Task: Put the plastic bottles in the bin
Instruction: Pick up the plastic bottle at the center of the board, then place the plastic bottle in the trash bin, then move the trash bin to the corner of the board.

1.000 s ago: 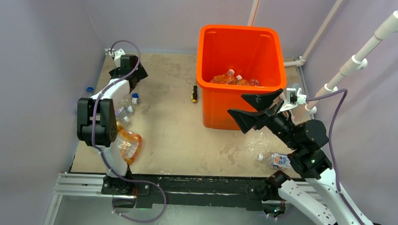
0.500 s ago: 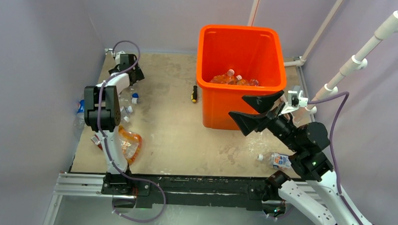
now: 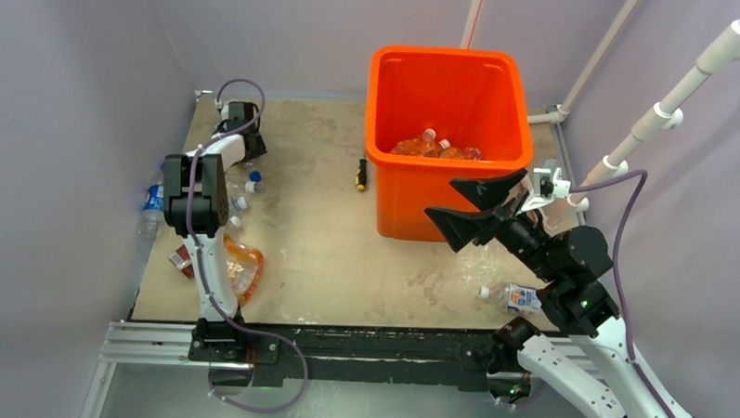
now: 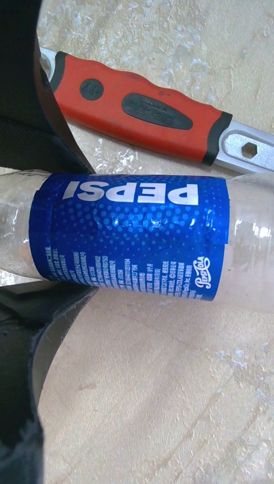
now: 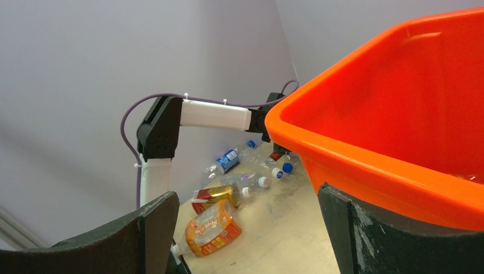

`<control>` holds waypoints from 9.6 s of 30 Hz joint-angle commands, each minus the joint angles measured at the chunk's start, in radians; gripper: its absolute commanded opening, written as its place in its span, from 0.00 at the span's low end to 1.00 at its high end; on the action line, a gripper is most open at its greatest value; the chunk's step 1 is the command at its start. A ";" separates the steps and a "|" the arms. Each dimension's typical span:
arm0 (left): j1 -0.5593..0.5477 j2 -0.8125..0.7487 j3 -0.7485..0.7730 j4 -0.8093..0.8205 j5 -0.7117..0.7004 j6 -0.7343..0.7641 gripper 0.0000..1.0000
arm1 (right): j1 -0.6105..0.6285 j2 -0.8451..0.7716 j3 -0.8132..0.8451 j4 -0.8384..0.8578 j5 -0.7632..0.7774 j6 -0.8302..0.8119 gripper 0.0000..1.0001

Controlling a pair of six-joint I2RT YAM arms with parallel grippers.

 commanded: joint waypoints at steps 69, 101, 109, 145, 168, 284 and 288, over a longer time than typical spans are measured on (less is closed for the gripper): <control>-0.457 -1.538 -0.956 0.906 1.063 -0.264 0.24 | 0.383 0.816 0.666 0.292 -0.078 -0.052 0.83; -0.457 -1.691 -0.886 0.514 0.619 -0.118 0.99 | 0.383 0.490 0.694 0.216 0.246 -0.352 0.32; -0.454 -1.658 -0.870 0.469 0.583 -0.115 0.99 | 0.384 0.506 0.726 0.291 0.643 -0.691 0.34; -0.435 -1.646 -0.848 0.390 0.513 -0.111 0.99 | -0.097 0.780 0.710 -0.089 0.552 -0.244 0.54; -0.436 -1.587 -0.827 0.302 0.390 -0.115 0.99 | -0.098 0.501 0.679 -0.340 0.865 -0.183 0.99; -0.333 -0.863 0.014 -0.126 -0.520 0.101 0.00 | -0.214 0.500 0.262 -0.176 0.262 0.075 0.99; -0.286 -0.801 0.013 -0.083 -0.473 0.045 0.00 | -0.215 0.477 0.160 -0.121 0.261 0.119 0.99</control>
